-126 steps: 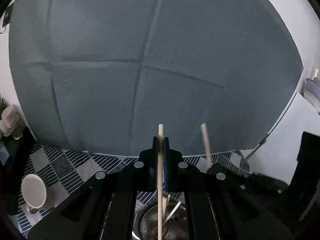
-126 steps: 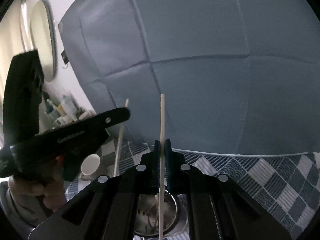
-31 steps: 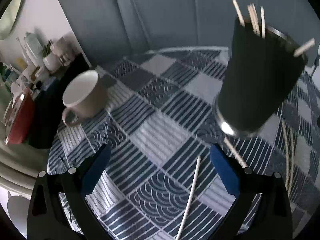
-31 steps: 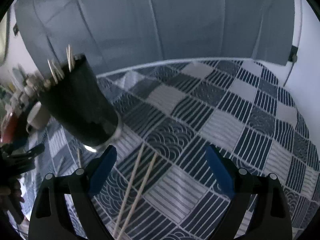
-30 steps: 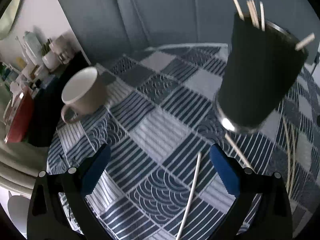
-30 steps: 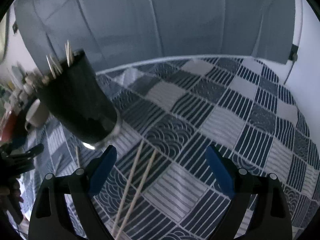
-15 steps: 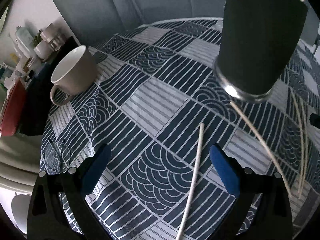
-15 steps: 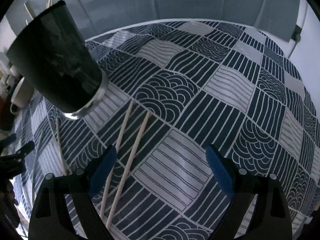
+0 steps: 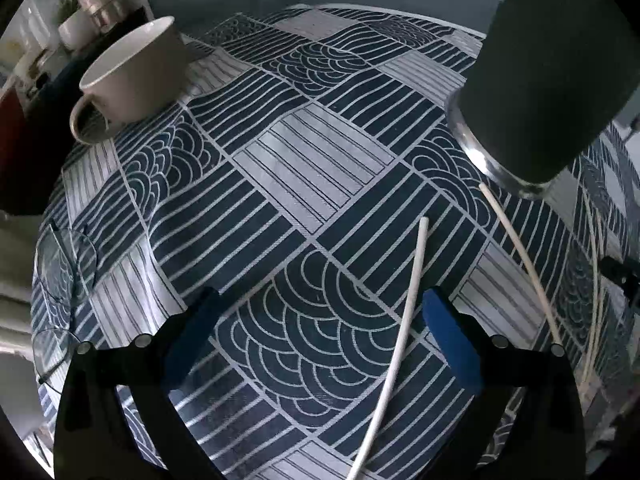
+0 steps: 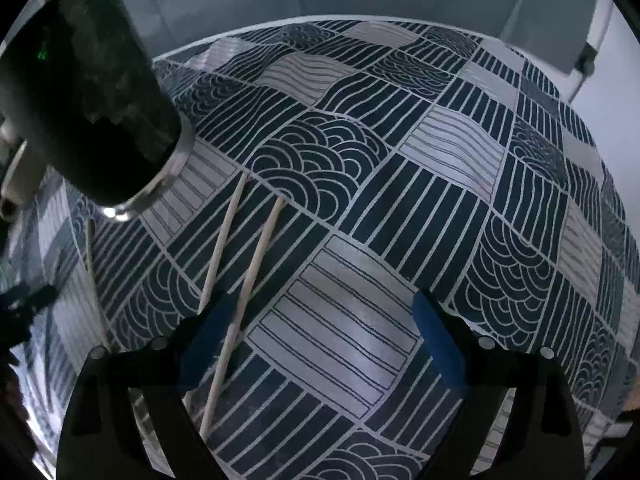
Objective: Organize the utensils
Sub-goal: 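Return to the table and close each gripper on another wooden stick, then carry the left stick over the black cup while the right gripper brings its stick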
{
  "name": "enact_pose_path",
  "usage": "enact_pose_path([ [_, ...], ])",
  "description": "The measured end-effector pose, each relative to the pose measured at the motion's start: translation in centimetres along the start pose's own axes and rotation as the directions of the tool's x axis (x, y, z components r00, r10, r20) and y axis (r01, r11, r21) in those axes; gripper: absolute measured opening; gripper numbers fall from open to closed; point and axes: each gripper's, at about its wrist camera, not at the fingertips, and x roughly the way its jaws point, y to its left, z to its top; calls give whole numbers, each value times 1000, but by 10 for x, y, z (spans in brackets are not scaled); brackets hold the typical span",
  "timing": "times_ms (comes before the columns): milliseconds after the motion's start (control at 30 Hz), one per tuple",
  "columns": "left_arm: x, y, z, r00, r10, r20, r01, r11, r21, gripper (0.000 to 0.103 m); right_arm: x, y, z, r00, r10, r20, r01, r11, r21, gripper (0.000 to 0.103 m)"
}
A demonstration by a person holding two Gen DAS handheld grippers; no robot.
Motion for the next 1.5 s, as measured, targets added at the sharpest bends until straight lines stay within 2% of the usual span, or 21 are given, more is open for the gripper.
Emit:
enact_pose_path([
  [233, -1, -2, -3, 1000, -15, 23, 14, 1000, 18, 99, 2, -1, -1, 1000, -11, -9, 11, 1000, -11, 94],
  [367, -1, 0, -4, 999, -21, 26, 20, 999, 37, 98, 4, -1, 4, 999, -9, -47, 7, 999, -36, 91],
  [433, -2, -1, -3, 999, -27, 29, 26, 999, 47, 93, 3, -2, 3, 999, 1, -51, -4, 998, -58, 87],
  [467, -3, -2, -3, 999, -30, 31, 28, 998, 54, 91, 1, -2, 3, 999, 6, -49, -9, 998, -70, 77],
  [500, -5, -3, -3, 999, -36, 36, 34, 997, 67, 84, -2, -4, 3, 999, 12, -42, -16, 997, -80, 71],
  [567, -9, -5, -4, 998, -49, 39, 45, 995, 95, 72, -7, -10, 4, 999, 16, -38, -19, 997, -75, 39],
  [600, -10, -6, -4, 998, -53, 40, 49, 993, 105, 63, -8, -15, 6, 999, 16, -38, -18, 998, -64, 31],
  [633, -12, -7, -5, 998, -54, 41, 50, 993, 110, 54, -8, -19, 6, 999, 17, -38, -19, 998, -55, 19],
  [667, -13, -6, -6, 997, -58, 43, 52, 992, 114, 50, -8, -25, 7, 999, 22, -39, -23, 999, -44, 11],
  [733, -15, -4, -7, 997, -59, 46, 53, 993, 108, 39, -9, -34, 7, 998, 37, -46, -38, 999, -27, 6],
  [767, -15, -2, -7, 997, -58, 47, 53, 993, 105, 37, -9, -38, 7, 998, 46, -50, -47, 999, -19, 5],
  [833, -16, 4, -8, 997, -58, 43, 53, 994, 99, 22, -9, -44, 6, 998, 41, -55, -42, 999, -15, 4],
  [933, -16, 17, -9, 998, -62, 31, 59, 995, 82, 7, -10, -49, 7, 995, 65, -71, -65, 998, 9, 4],
  [1033, -18, 19, -11, 999, -13, 36, 10, 995, 100, 5, -10, -52, 9, 995, 55, -81, -52, 998, 27, 4],
  [1200, -17, 28, -8, 999, -41, -2, 41, 999, 36, 4, -17, -63, 13, 994, 79, -72, -74, 995, 71, 4],
  [1500, -36, 30, 20, 997, -53, 48, 54, 999, -6, 4, -44, -69, 38, 994, 106, 14, -107, 991, 81, 5],
])
